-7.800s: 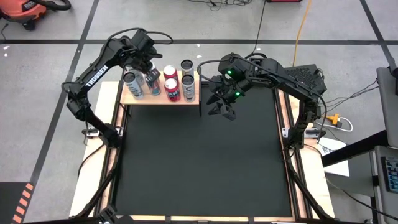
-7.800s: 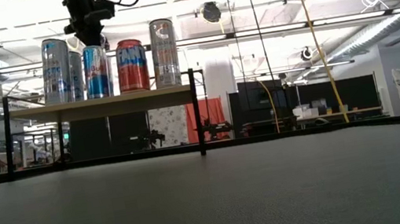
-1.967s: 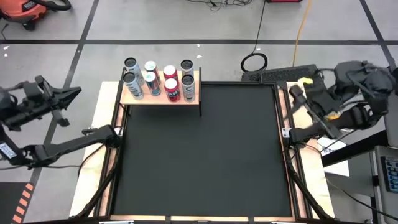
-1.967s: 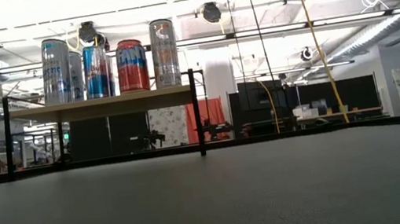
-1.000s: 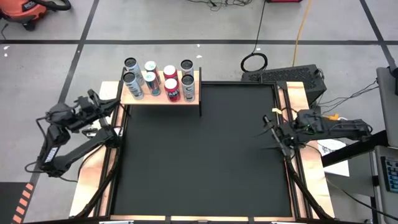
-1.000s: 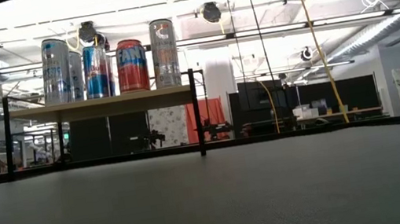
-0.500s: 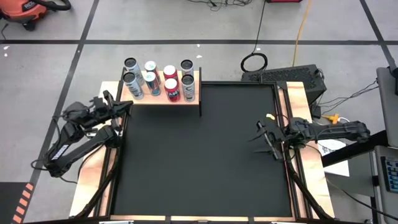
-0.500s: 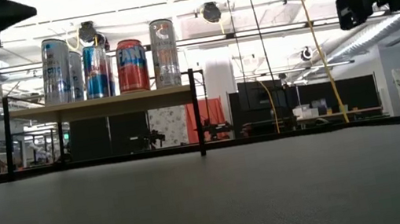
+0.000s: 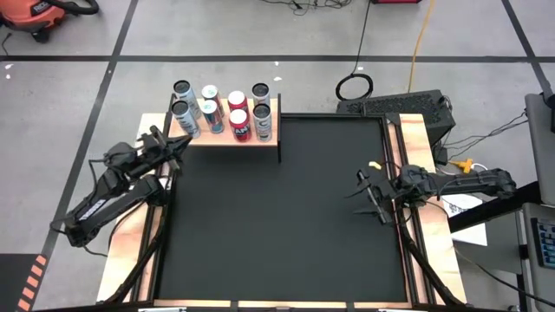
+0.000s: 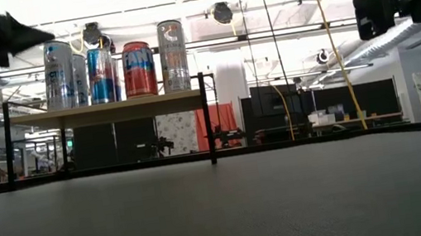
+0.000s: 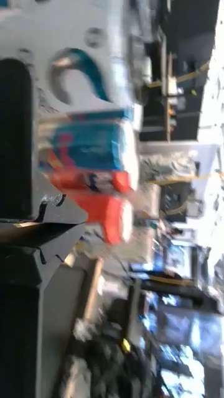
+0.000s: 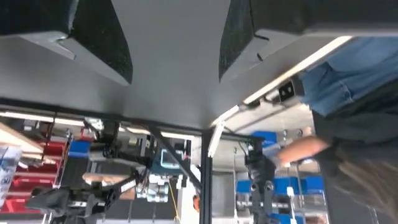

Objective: Place canned beverage on shelf
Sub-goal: Return to Home Position

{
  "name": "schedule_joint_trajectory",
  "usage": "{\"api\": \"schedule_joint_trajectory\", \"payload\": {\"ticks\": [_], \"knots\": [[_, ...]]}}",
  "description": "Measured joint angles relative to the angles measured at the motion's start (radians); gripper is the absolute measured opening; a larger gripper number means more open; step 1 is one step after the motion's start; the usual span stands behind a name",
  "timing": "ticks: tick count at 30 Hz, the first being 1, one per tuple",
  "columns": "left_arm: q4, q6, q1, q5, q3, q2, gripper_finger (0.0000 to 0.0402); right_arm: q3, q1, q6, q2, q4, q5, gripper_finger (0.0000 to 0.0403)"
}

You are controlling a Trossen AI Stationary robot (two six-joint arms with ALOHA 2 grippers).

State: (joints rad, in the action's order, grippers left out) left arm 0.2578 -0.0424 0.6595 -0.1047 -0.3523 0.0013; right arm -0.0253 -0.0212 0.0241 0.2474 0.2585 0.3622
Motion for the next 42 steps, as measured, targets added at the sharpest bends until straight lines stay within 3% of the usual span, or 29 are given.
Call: {"api": "schedule_joint_trajectory", "payload": {"ticks": [13, 29, 40, 42], "knots": [[-0.142, 0.021, 0.000, 0.162, 0.179, 0.000, 0.0002, 0.002, 0.000, 0.022, 0.000, -0.091, -0.126, 0.0219], [-0.242, 0.022, -0.001, 0.135, 0.329, 0.000, 0.0002, 0.003, 0.000, 0.070, 0.000, -0.146, -0.126, 0.0219], [-0.272, 0.021, -0.001, 0.094, 0.344, 0.009, 0.0002, 0.004, 0.000, -0.018, 0.001, -0.172, -0.126, 0.0219], [-0.271, -0.036, -0.001, 0.095, 0.344, 0.009, 0.0002, 0.004, 0.000, -0.020, 0.000, -0.173, -0.126, 0.0219]]}}
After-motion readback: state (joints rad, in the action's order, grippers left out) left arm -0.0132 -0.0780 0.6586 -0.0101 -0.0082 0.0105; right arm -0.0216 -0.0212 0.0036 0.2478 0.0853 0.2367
